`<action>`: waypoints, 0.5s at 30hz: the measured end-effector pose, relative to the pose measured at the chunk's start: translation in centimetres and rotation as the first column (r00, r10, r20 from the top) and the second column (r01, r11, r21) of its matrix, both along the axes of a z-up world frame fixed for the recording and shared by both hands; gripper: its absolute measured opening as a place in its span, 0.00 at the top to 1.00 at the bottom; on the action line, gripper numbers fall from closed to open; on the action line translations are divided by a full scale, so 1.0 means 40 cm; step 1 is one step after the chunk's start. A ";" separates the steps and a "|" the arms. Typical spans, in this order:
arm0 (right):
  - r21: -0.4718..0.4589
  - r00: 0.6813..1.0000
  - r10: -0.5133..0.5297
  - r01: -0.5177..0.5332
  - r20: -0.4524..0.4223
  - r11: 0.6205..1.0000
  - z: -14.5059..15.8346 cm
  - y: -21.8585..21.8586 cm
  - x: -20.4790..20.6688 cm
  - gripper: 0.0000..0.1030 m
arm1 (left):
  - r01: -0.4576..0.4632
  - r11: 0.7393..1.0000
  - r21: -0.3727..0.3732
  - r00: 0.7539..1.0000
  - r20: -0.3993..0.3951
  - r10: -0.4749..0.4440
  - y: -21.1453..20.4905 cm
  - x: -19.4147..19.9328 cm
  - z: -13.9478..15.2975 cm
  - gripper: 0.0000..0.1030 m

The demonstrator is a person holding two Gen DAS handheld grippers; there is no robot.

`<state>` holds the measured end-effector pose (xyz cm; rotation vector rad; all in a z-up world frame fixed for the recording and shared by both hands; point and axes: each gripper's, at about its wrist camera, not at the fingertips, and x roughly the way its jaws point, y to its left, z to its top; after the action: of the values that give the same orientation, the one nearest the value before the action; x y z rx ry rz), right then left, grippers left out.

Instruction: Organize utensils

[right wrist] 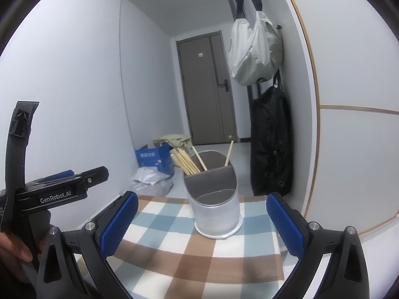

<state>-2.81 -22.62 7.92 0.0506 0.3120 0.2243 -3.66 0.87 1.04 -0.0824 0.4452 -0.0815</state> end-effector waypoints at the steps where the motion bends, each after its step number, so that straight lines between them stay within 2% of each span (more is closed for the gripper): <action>1: -0.001 1.000 0.000 0.000 -0.001 1.000 0.000 0.000 0.000 0.00 | 0.001 1.000 -0.002 1.000 0.004 -0.001 0.000 -0.002 0.001 0.02; 15: -0.018 1.000 0.006 -0.006 0.006 1.000 -0.001 0.005 0.003 0.00 | 0.002 1.000 0.002 1.000 0.011 -0.002 -0.001 -0.007 0.006 0.02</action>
<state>-2.70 -22.44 7.87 0.0316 0.3080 0.2276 -3.94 0.84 1.28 -0.0791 0.4343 -0.0836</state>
